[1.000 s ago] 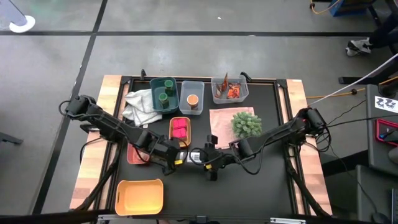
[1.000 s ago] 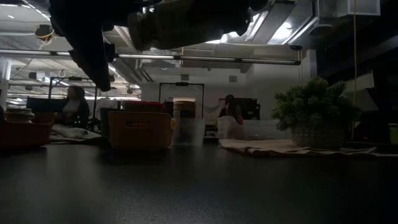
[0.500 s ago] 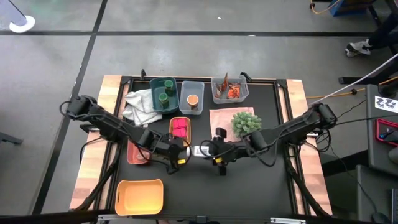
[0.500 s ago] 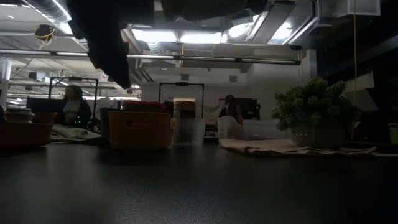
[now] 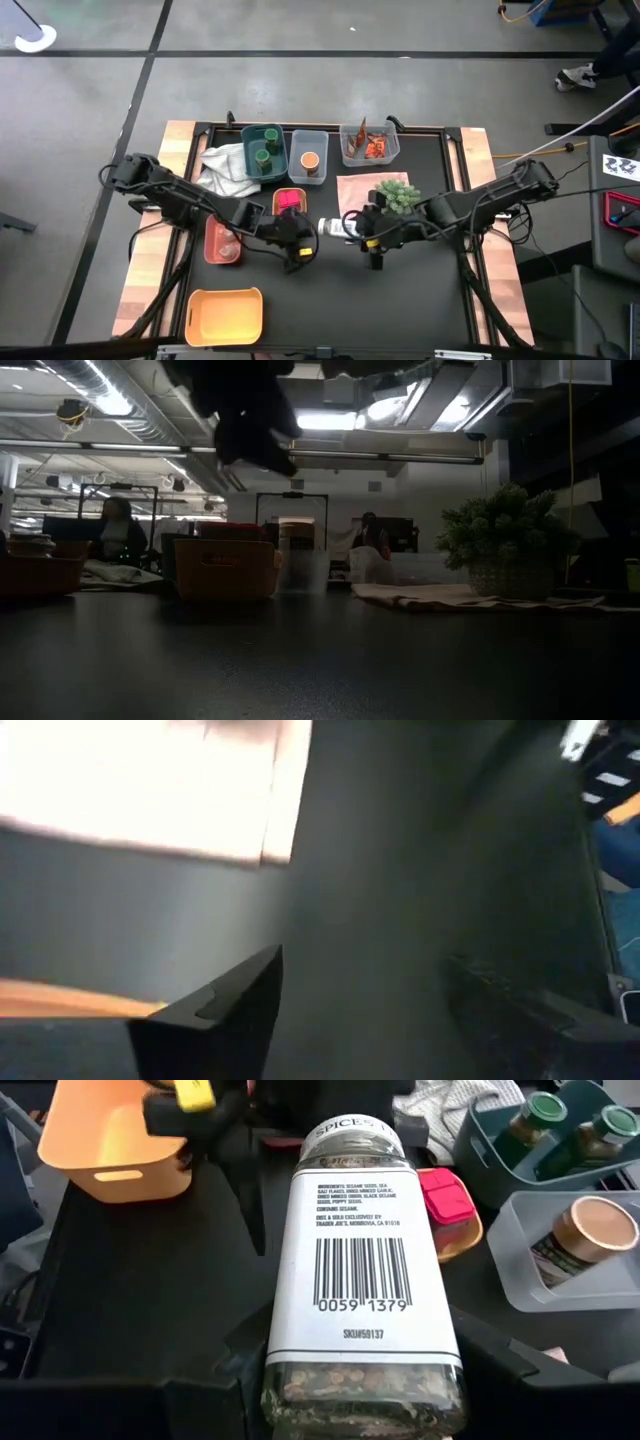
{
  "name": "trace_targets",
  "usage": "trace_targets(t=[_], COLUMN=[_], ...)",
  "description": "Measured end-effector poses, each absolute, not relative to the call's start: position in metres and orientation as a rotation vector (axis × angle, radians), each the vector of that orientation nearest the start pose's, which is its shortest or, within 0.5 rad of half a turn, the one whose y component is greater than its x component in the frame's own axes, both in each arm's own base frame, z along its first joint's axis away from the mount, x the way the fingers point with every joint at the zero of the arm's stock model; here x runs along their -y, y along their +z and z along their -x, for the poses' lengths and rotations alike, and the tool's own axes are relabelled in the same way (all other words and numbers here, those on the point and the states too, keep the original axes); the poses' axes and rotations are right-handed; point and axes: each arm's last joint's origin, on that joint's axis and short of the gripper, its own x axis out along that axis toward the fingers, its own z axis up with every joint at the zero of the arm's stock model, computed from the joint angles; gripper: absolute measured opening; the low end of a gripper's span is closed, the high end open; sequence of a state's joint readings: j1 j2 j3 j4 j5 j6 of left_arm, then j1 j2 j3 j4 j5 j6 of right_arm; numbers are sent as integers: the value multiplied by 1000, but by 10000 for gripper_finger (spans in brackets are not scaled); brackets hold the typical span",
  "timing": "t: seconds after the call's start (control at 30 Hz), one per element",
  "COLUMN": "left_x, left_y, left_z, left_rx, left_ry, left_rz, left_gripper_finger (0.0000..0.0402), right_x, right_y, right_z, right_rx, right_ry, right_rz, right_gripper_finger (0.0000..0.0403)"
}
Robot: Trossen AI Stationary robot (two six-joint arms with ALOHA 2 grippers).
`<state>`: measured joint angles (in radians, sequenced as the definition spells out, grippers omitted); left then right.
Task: Sort spices by type
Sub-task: Put the white seasoning bottle into the bottom yellow bin
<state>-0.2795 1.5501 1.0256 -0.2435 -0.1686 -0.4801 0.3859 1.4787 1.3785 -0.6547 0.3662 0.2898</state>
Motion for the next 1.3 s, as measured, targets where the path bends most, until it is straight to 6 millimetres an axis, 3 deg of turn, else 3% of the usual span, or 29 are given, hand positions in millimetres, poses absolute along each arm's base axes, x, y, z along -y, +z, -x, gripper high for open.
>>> trace_targets(t=[0.37,1.3], left_x=[90,82], left_y=[245,273], left_z=[-324,-339], left_rx=[-574,-264], left_ry=[-49,-60], left_rz=[95,88], left_gripper_finger=[258,255], right_x=[-105,-106], right_y=[350,350], right_z=[-281,-281], right_rx=[-689,-693], right_ry=[-34,-1], right_rz=[-47,-65], right_gripper_finger=[202,202])
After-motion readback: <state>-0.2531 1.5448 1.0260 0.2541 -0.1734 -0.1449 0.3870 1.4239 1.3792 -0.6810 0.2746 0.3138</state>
